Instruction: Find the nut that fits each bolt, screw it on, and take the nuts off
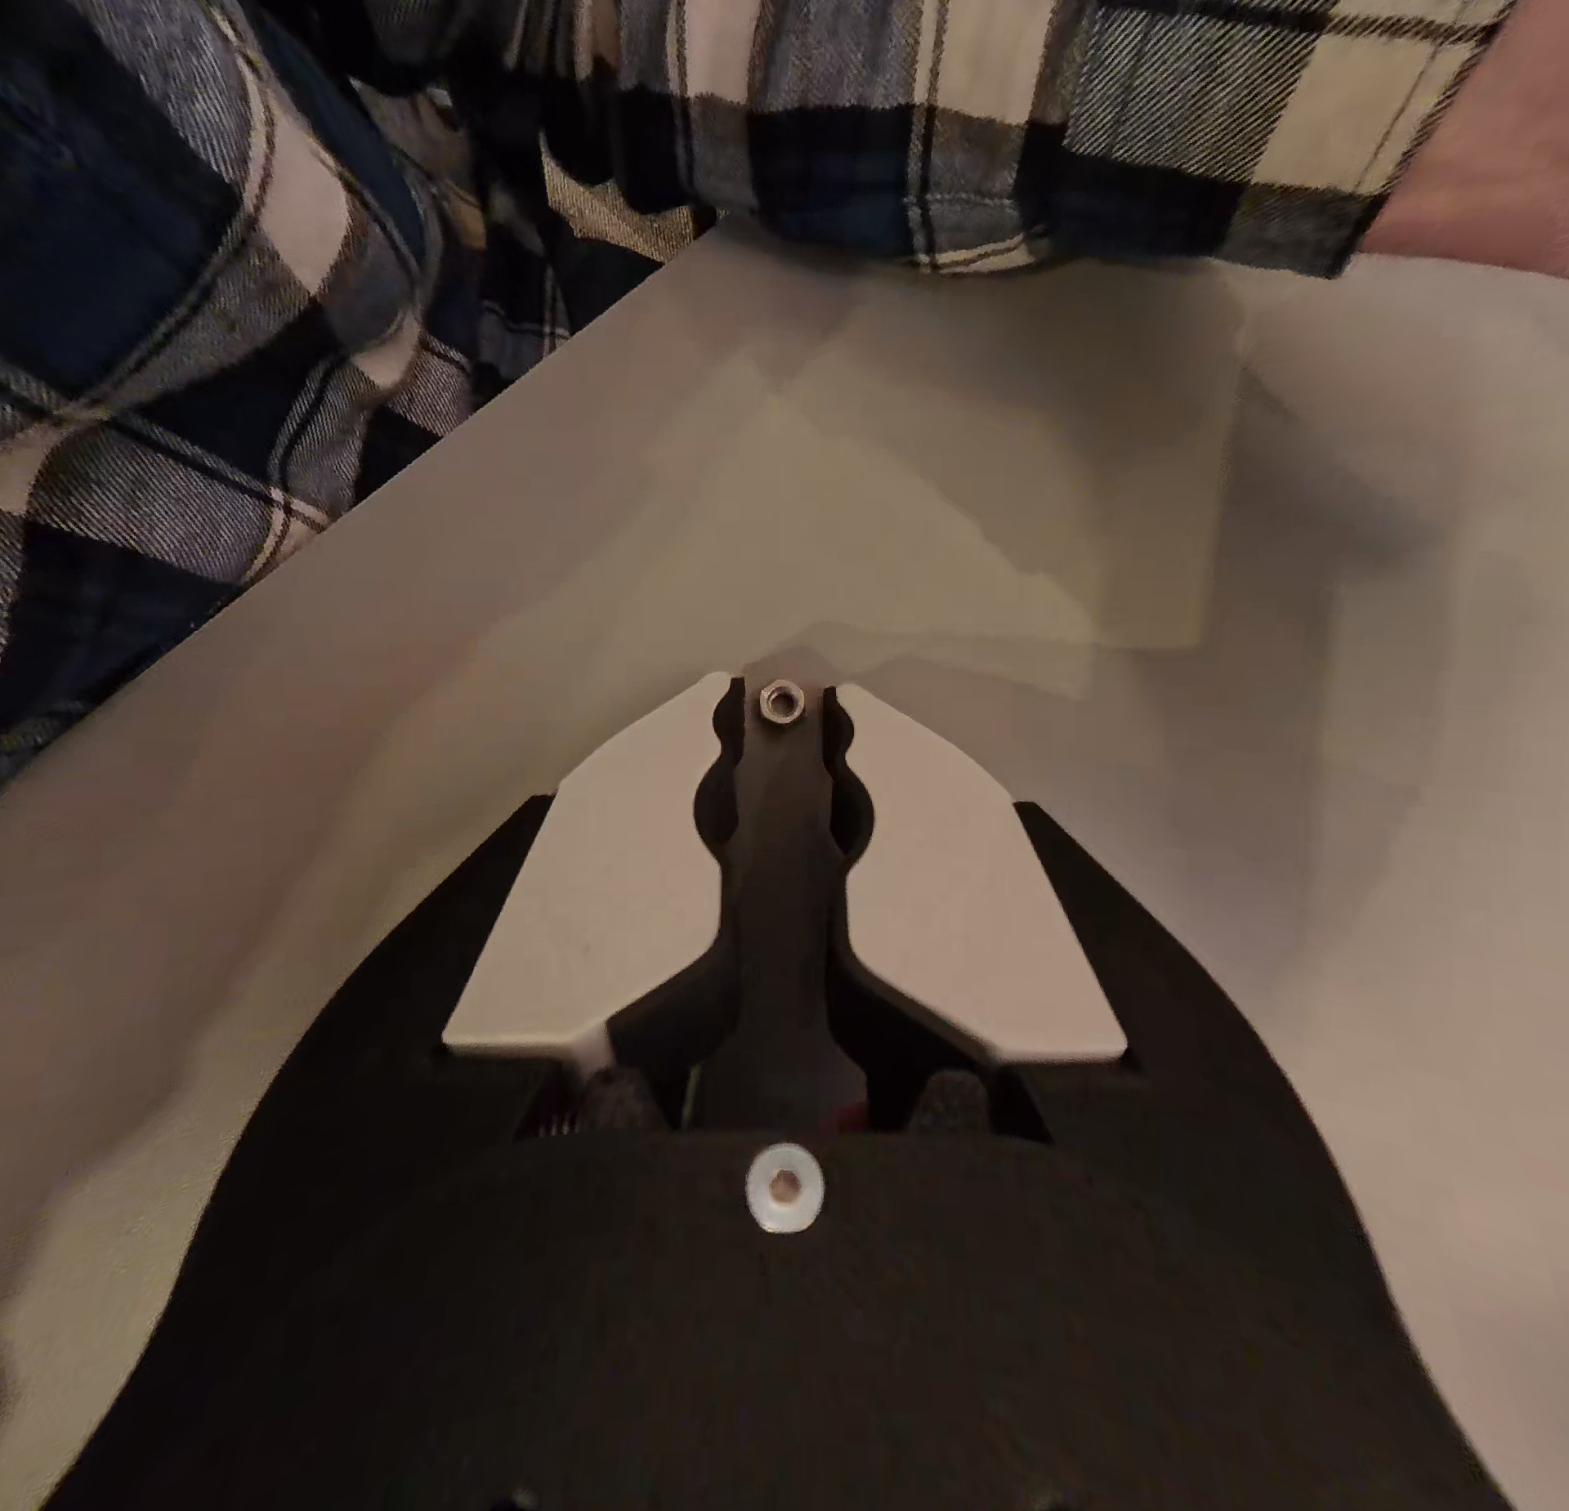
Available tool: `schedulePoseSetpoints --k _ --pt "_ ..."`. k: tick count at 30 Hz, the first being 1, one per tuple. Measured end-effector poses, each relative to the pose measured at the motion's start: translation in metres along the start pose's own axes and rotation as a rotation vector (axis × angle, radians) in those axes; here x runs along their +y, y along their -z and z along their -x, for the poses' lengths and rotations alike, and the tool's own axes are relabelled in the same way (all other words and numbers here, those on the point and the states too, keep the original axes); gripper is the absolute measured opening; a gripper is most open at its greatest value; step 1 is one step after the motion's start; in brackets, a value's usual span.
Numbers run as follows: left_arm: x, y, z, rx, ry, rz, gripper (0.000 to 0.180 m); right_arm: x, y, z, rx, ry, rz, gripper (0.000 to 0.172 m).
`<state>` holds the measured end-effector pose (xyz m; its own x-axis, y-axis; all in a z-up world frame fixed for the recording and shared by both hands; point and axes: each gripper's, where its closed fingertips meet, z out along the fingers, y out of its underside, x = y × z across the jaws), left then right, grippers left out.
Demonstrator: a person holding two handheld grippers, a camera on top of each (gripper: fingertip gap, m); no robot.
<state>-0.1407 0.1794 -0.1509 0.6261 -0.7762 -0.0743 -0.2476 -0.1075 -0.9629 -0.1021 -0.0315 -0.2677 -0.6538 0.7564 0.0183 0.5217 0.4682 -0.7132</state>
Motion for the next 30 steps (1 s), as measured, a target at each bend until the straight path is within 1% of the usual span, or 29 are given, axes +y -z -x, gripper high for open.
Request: schedulePoseSetpoints --k 3,8,11,13,17,20,22,24,26,30 --pt "0.000 0.002 0.002 0.000 0.006 -0.003 0.010 0.001 -0.002 0.001 -0.009 0.006 0.014 0.011" --pt "0.000 0.002 -0.001 0.013 0.008 -0.001 0.010 0.001 -0.001 0.001 -0.016 -0.001 0.015 0.010" --pt "0.003 -0.002 -0.005 0.032 0.001 0.002 0.010 -0.004 0.009 -0.009 0.029 -0.016 -0.055 0.010" --pt "0.006 -0.007 -0.011 0.063 0.001 0.004 0.010 -0.008 0.028 -0.023 0.085 -0.021 -0.124 0.010" --pt "0.014 -0.019 -0.026 0.135 0.008 0.023 0.010 -0.023 0.097 -0.059 0.242 -0.032 -0.305 0.010" --pt "0.018 -0.026 -0.036 0.169 -0.023 0.047 0.010 -0.026 0.147 -0.086 0.375 -0.040 -0.389 0.010" --pt "0.015 -0.029 -0.045 0.200 -0.028 0.032 0.010 -0.027 0.169 -0.098 0.421 -0.036 -0.410 0.010" --pt "0.014 -0.033 -0.055 0.228 -0.048 0.033 0.010 -0.027 0.182 -0.108 0.457 -0.014 -0.403 0.010" --pt "0.015 -0.036 -0.062 0.243 -0.079 0.041 0.010 -0.024 0.188 -0.115 0.478 -0.004 -0.372 0.010" --pt "0.013 -0.038 -0.068 0.254 -0.100 0.040 0.010 -0.019 0.182 -0.115 0.447 0.013 -0.322 0.010"
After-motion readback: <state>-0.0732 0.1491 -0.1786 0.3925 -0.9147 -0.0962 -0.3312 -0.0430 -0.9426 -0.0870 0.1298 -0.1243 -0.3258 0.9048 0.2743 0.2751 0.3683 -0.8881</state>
